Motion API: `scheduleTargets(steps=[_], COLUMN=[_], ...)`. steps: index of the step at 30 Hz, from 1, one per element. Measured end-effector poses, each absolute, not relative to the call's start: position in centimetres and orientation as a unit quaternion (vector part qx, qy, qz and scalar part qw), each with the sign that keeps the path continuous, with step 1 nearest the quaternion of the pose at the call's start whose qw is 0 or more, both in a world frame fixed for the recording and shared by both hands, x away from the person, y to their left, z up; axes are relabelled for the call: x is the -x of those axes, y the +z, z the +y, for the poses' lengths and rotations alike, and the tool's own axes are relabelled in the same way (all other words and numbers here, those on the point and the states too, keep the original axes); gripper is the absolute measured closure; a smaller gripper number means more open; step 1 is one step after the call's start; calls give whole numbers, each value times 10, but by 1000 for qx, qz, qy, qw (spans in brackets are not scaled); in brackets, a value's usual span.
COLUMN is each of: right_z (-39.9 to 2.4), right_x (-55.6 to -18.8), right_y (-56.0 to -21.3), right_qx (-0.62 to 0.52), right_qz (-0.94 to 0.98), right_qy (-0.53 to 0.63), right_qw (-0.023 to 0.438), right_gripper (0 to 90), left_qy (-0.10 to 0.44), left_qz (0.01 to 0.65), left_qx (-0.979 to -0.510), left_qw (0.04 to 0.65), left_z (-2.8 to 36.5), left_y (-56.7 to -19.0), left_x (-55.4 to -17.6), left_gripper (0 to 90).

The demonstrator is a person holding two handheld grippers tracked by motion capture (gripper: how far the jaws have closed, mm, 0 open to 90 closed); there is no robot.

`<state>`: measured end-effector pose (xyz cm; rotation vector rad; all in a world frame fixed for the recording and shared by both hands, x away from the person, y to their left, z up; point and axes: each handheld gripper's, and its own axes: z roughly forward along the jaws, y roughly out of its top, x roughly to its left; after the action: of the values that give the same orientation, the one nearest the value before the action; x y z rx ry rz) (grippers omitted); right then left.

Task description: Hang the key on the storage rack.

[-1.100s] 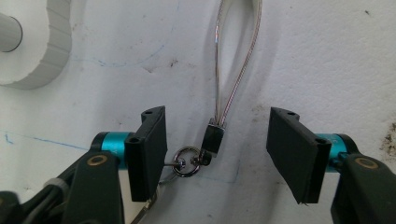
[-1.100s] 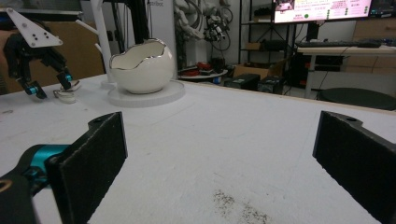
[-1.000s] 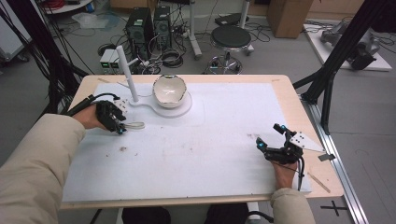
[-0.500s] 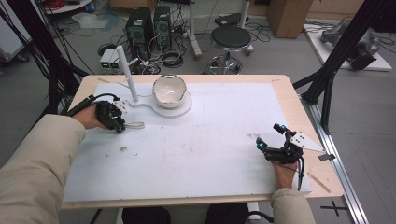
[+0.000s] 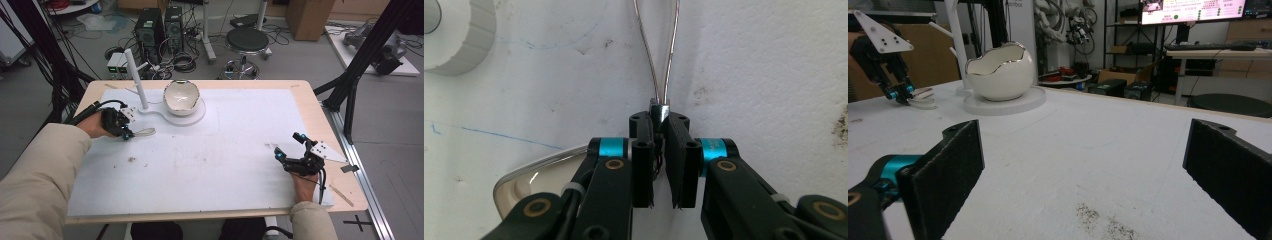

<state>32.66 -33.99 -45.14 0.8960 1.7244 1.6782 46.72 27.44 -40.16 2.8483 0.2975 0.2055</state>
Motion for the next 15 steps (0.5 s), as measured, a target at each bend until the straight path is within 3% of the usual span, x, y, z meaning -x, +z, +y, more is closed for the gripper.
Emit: scheduleTargets(steps=[15], right_z=[-340], right_x=[-327], right_y=[-451], right_qx=[-336], right_qz=[644], right_qy=[627], right_qw=[283], right_gripper=[20], left_qy=[74], left_qz=[108], left_qx=[-983], left_qw=[127], left_z=[271], left_y=[-401], left_x=[-466], left_gripper=[818])
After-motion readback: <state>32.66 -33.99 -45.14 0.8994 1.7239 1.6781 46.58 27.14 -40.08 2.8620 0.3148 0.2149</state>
